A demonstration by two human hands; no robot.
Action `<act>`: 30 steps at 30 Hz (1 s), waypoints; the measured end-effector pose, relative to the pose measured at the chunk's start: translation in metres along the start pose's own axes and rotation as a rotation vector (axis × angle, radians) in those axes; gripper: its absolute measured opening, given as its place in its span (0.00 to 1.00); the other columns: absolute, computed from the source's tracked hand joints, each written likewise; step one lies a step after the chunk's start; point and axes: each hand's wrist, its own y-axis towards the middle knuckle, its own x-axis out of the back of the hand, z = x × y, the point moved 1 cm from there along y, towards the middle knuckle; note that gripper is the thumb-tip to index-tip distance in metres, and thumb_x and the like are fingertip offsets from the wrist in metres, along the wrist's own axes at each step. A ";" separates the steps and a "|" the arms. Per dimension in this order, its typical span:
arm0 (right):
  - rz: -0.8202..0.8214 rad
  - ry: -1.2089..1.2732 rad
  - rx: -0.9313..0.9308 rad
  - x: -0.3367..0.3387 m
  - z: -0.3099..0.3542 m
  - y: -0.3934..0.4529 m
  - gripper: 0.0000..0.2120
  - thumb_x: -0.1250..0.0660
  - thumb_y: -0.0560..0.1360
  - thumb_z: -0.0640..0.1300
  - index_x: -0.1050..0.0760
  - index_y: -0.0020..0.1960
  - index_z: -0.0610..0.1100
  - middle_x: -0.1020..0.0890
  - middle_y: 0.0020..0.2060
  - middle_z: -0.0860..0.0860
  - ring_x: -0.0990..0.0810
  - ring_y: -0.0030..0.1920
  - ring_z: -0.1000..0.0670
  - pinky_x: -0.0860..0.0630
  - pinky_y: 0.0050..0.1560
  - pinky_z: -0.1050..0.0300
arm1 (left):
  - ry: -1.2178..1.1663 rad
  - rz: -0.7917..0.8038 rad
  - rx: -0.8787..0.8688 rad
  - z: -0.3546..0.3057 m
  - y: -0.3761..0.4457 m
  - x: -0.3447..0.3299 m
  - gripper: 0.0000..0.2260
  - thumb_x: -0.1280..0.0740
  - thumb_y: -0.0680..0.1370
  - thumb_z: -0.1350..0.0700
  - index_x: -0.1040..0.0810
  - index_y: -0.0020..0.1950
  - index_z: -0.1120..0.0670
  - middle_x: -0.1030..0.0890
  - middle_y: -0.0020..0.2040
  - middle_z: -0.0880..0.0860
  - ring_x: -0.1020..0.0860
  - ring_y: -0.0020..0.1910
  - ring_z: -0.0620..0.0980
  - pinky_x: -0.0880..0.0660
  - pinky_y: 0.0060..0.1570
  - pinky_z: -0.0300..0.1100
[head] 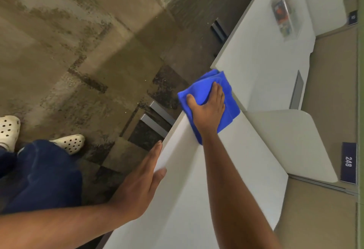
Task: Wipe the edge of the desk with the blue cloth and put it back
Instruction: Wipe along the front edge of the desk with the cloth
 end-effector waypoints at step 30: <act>0.352 -0.674 0.700 0.008 0.040 -0.063 0.26 0.50 0.81 0.53 0.17 0.47 0.41 0.15 0.48 0.44 0.22 0.64 0.40 0.45 0.82 0.39 | 0.053 -0.001 -0.075 0.000 0.002 0.002 0.31 0.48 0.86 0.38 0.66 0.80 0.29 0.61 0.81 0.26 0.60 0.76 0.20 0.58 0.73 0.21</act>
